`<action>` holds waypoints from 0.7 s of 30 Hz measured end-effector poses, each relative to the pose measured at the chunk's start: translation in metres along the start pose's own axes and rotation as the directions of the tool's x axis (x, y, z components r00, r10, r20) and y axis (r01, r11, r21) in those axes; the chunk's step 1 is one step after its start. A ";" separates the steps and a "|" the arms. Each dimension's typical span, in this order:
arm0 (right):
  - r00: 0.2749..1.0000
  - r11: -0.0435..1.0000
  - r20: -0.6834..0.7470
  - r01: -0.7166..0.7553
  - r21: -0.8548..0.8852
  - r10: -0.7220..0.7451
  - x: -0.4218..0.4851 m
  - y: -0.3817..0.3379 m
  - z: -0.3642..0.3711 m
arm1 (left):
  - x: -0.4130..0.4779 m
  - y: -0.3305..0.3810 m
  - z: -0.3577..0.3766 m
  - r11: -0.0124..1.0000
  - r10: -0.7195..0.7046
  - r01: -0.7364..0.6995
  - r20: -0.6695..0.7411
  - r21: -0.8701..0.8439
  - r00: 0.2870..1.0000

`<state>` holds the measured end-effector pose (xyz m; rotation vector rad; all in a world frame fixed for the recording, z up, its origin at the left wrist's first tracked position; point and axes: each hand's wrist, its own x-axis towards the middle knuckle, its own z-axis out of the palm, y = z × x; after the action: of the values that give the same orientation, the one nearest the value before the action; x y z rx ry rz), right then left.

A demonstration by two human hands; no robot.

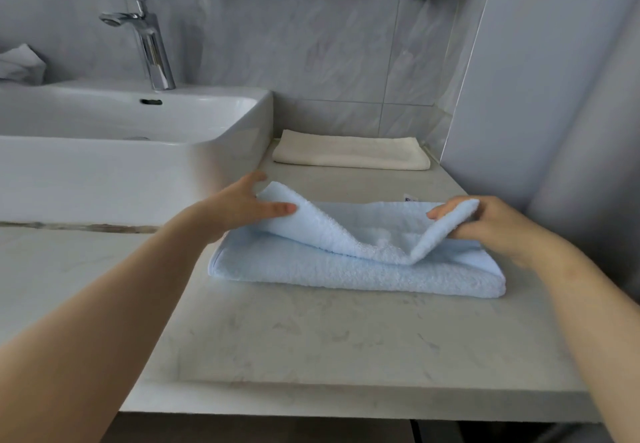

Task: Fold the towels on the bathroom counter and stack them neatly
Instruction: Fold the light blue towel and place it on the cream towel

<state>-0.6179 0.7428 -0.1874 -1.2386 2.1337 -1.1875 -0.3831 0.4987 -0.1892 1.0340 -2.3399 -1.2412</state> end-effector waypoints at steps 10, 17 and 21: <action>0.923 0.933 -0.297 -0.142 0.330 0.245 0.042 0.004 0.008 | 0.040 0.008 -0.002 0.974 0.033 0.047 -0.345 0.223 0.938; 0.877 0.968 -0.414 -0.186 0.171 0.242 0.056 0.027 0.011 | 0.061 -0.004 0.021 0.885 0.063 0.109 -0.347 0.454 0.936; 0.874 0.980 -0.444 -0.189 0.062 0.196 0.064 0.034 0.011 | 0.063 -0.010 0.025 0.864 0.094 0.085 -0.325 0.496 0.941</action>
<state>-0.6610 0.6916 -0.2168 -0.7654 2.4937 -1.5091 -0.4362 0.4646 -0.2163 1.2728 -2.4227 -0.3821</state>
